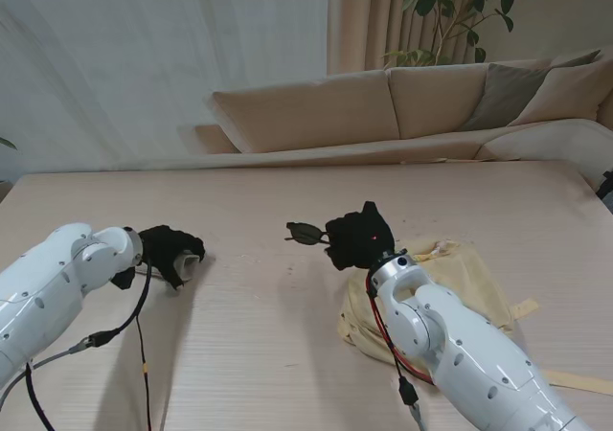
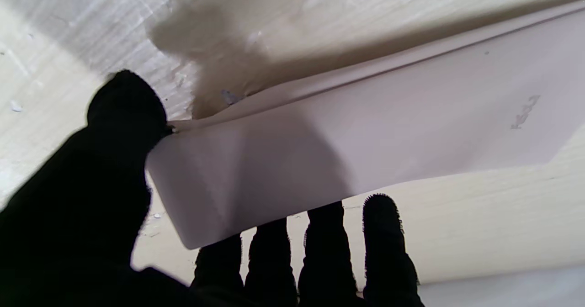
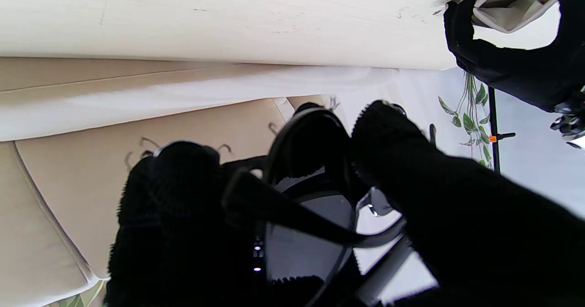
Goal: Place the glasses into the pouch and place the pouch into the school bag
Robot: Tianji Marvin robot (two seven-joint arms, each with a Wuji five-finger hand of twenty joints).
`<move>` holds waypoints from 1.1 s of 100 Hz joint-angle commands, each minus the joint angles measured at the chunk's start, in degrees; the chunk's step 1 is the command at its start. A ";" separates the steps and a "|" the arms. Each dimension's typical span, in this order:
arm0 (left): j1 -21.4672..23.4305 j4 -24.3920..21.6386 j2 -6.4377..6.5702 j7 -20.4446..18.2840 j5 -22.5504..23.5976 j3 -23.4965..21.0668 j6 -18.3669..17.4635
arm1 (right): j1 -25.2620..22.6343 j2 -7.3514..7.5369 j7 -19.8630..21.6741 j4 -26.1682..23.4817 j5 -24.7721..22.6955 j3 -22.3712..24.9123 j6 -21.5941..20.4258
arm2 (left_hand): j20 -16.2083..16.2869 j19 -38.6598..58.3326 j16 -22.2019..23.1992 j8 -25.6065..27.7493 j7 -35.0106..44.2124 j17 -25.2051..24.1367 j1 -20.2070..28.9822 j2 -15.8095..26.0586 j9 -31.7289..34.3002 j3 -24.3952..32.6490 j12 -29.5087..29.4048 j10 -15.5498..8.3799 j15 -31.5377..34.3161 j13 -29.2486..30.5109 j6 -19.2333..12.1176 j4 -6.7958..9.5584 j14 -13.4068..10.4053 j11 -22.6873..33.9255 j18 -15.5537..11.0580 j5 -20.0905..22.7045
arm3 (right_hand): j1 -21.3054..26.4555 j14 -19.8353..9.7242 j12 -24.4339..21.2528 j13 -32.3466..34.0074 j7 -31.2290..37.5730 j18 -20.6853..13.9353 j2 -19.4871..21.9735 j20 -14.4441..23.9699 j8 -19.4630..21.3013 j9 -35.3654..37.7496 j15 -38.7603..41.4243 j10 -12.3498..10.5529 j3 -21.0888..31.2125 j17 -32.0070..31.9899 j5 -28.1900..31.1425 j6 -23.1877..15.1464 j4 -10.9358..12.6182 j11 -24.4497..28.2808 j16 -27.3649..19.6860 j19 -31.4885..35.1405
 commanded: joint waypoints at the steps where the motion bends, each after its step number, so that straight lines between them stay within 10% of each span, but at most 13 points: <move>1: 1.07 0.70 -0.29 -1.43 -0.38 0.13 0.42 | -0.21 -0.19 0.65 -0.06 0.00 -0.18 0.04 | 1.10 2.78 2.18 2.64 9.15 0.74 3.56 5.84 4.12 7.51 2.86 1.61 3.68 3.78 -1.25 0.23 1.33 5.21 -1.29 5.59 | 0.76 -3.01 1.17 2.06 -0.05 -0.24 1.41 0.31 0.63 0.99 2.37 2.42 -0.59 -0.91 0.87 -0.20 0.79 2.37 0.90 2.00; 72: 0.22 2.73 -0.40 -2.03 -3.57 2.45 -0.33 | -0.23 -0.24 0.77 -0.31 0.11 -0.61 0.41 | 4.11 10.73 9.10 3.85 12.56 13.53 11.14 5.25 1.72 13.23 7.91 2.64 13.28 11.33 0.05 3.00 -1.17 10.50 -5.14 1.05 | 0.89 -3.23 1.13 2.06 -0.03 -0.18 1.31 0.36 0.49 0.70 2.36 2.29 -0.77 -0.62 0.44 -0.27 0.76 2.49 0.77 2.06; 110: 5.52 -4.82 -0.74 -1.83 -1.27 -6.12 -0.04 | -0.10 -0.27 0.74 -0.41 0.18 -0.60 0.06 | 5.44 16.38 17.64 6.79 15.90 18.68 16.08 9.16 6.44 9.99 10.26 3.54 17.09 16.80 1.26 1.37 0.85 13.31 -2.59 4.63 | 1.01 -3.24 1.07 2.03 0.05 -0.12 1.25 0.35 0.41 0.73 2.41 2.29 -0.76 -0.60 0.40 -0.27 0.77 2.58 0.75 2.04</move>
